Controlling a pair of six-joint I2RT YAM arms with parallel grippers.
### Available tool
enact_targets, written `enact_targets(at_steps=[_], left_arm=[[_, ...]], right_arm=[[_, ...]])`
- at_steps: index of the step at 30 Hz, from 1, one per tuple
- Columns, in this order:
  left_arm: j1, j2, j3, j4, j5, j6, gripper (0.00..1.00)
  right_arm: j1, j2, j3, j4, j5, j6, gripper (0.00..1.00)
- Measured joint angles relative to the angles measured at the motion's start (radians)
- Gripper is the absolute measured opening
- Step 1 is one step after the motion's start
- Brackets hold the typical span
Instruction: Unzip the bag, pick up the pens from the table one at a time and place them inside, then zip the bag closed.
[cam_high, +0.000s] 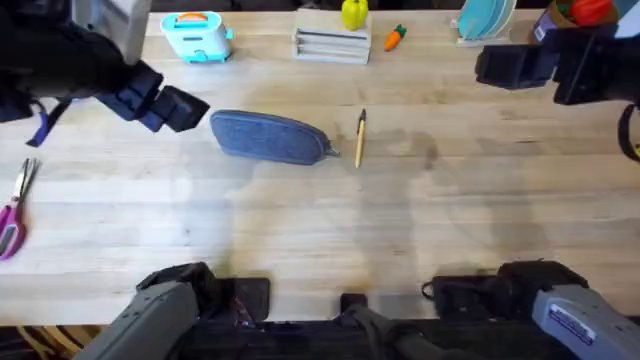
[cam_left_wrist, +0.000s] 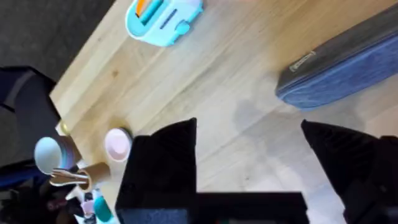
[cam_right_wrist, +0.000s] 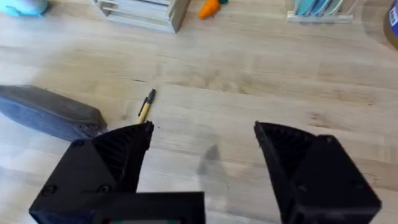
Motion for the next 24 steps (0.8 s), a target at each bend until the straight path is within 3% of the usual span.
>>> enact_targets(at_steps=[4, 7, 11, 19, 24], left_arm=[[0.092, 0.022, 0.0, 0.022, 0.086, 0.127, 0.993], [0.13, 0.038, 0.0, -0.002, 0.104, 0.172, 0.993], [0.137, 0.064, 0.0, 0.002, 0.142, 0.242, 0.993], [0.137, 0.226, 0.0, -0.013, 0.215, 0.602, 0.993], [0.137, 0.331, 0.0, -0.012, 0.278, 0.78, 0.993]], right_arm=[[0.0, 0.0, 0.0, 0.0, 0.0, 0.001, 0.996], [0.0, 0.0, 0.0, 0.0, 0.0, 0.001, 0.996], [0.0, 0.0, 0.0, -0.001, 0.0, 0.001, 0.996], [0.0, 0.0, 0.0, -0.001, 0.0, 0.004, 0.997], [0.0, 0.0, 0.0, -0.001, 0.0, 0.004, 0.997]])
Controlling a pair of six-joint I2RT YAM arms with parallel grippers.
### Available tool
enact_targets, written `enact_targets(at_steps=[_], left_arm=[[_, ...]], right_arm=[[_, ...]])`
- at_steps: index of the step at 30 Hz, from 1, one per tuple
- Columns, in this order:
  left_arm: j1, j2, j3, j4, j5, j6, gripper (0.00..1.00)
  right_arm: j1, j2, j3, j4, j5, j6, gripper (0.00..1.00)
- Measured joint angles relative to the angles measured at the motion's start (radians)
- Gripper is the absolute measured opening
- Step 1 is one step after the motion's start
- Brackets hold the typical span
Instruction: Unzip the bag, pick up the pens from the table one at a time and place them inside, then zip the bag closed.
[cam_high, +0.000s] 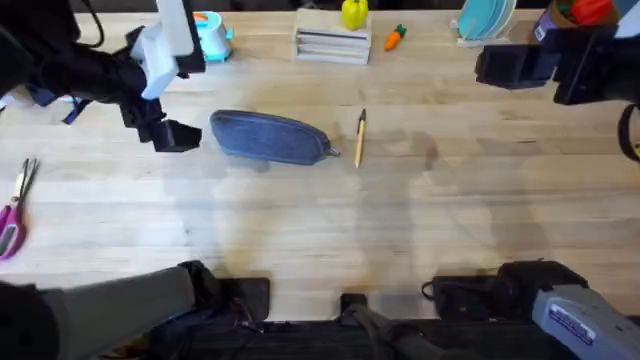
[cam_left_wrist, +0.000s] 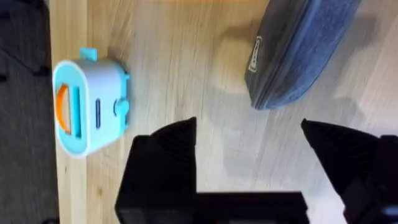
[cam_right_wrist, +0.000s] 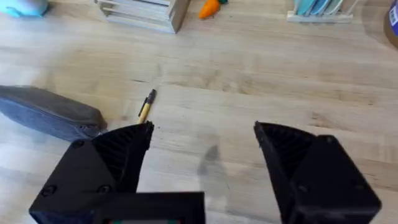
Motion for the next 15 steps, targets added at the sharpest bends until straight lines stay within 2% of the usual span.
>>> enact_targets(at_steps=[4, 7, 15], left_arm=[[0.0, 0.05, 0.0, 0.001, 0.057, 0.09, 0.993], [0.0, 0.087, 0.0, 0.008, 0.101, 0.128, 0.993], [0.0, 0.206, 0.0, 0.0, 0.232, 0.158, 0.993]], right_arm=[[0.0, 0.0, 0.0, 0.0, 0.0, 0.003, 0.997], [0.0, 0.0, 0.0, 0.0, 0.0, 0.003, 0.997], [0.0, 0.0, 0.0, 0.0, 0.0, 0.003, 0.997]])
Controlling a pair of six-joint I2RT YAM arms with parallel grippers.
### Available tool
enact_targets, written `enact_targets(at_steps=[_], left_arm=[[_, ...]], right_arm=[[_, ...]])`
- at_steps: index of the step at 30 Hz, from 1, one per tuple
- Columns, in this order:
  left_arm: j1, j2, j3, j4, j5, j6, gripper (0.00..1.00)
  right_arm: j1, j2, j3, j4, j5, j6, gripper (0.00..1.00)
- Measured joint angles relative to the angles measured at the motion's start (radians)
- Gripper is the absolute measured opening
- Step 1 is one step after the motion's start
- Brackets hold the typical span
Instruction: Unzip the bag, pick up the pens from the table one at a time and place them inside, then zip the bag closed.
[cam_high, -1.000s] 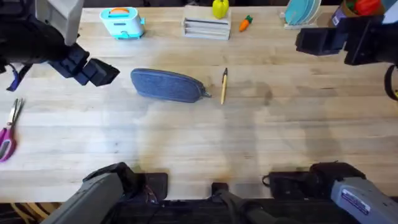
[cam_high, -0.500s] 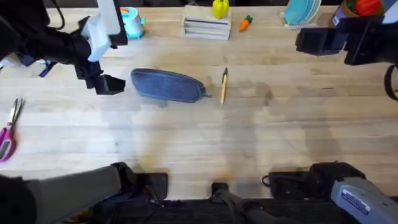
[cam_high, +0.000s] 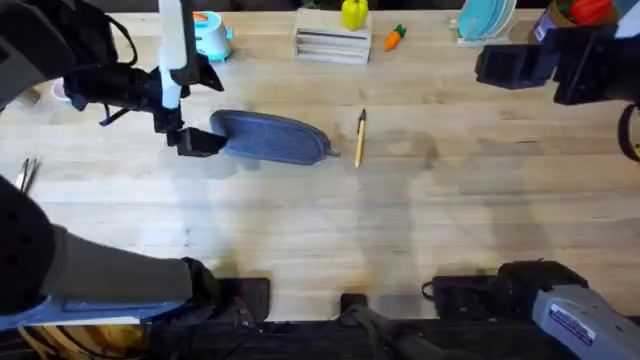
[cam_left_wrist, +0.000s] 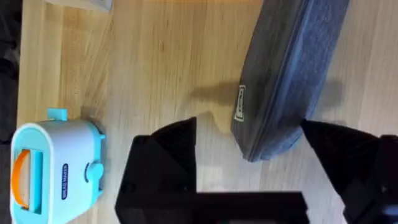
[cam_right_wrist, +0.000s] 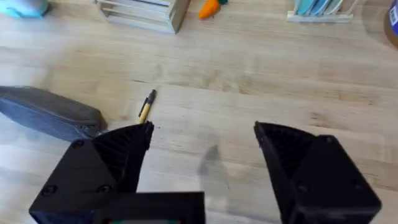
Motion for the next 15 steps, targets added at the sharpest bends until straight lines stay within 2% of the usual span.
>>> enact_targets(at_steps=[6, 15], left_arm=[[0.009, 0.015, 0.0, -0.001, 0.05, 0.005, 0.993], [0.021, 0.015, 0.0, -0.004, 0.055, 0.006, 0.993]], right_arm=[[0.0, 0.0, 0.0, 0.0, 0.0, 0.0, 0.997], [0.0, 0.0, 0.0, 0.0, -0.001, 0.011, 0.997]])
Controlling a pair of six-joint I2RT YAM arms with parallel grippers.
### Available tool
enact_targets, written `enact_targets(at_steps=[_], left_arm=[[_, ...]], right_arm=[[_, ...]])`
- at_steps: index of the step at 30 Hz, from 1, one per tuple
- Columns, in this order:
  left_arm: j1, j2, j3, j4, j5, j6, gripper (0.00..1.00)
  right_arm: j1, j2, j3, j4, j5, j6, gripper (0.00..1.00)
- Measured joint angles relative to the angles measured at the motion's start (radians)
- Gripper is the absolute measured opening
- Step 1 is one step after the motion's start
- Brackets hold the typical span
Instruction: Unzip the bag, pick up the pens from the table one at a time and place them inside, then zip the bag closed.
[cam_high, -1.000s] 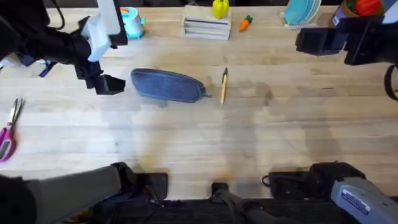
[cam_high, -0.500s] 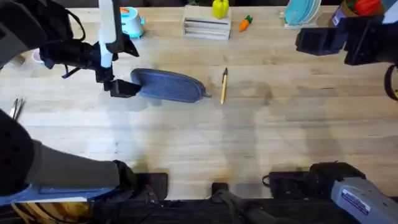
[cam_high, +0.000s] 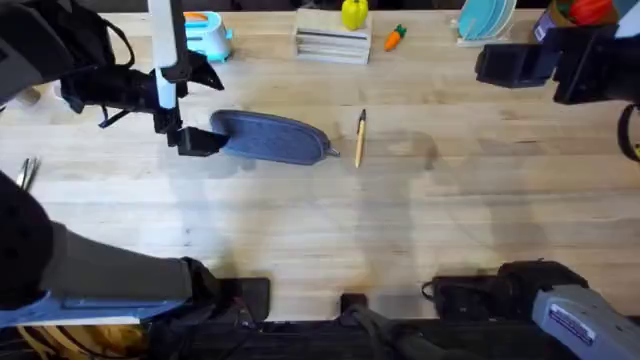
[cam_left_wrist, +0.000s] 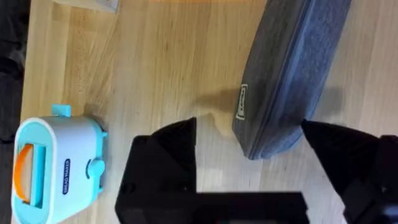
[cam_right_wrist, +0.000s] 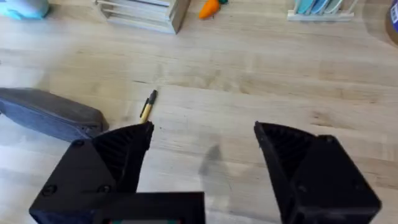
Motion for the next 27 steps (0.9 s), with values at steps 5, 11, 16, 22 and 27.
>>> enact_targets(at_steps=[5, 11, 16, 22, 27], left_arm=[[0.0, 0.0, 0.0, 0.0, 0.0, 0.0, 0.993], [0.0, 0.0, 0.0, 0.0, 0.0, 0.0, 0.993], [0.0, 0.0, 0.0, 0.0, 0.0, 0.0, 0.993], [0.0, 0.0, 0.0, 0.0, 0.0, 0.0, 0.993], [0.0, 0.0, 0.0, -0.001, 0.0, 0.003, 0.848]], right_arm=[[0.0, 0.0, 0.0, 0.0, -0.003, 0.005, 0.997], [0.0, 0.0, 0.0, 0.0, -0.003, 0.005, 0.997], [0.0, 0.0, 0.0, 0.0, -0.003, 0.006, 0.997], [0.0, 0.0, 0.0, 0.0, -0.003, 0.008, 0.997], [0.0, 0.0, 0.0, 0.0, -0.003, 0.008, 0.997]])
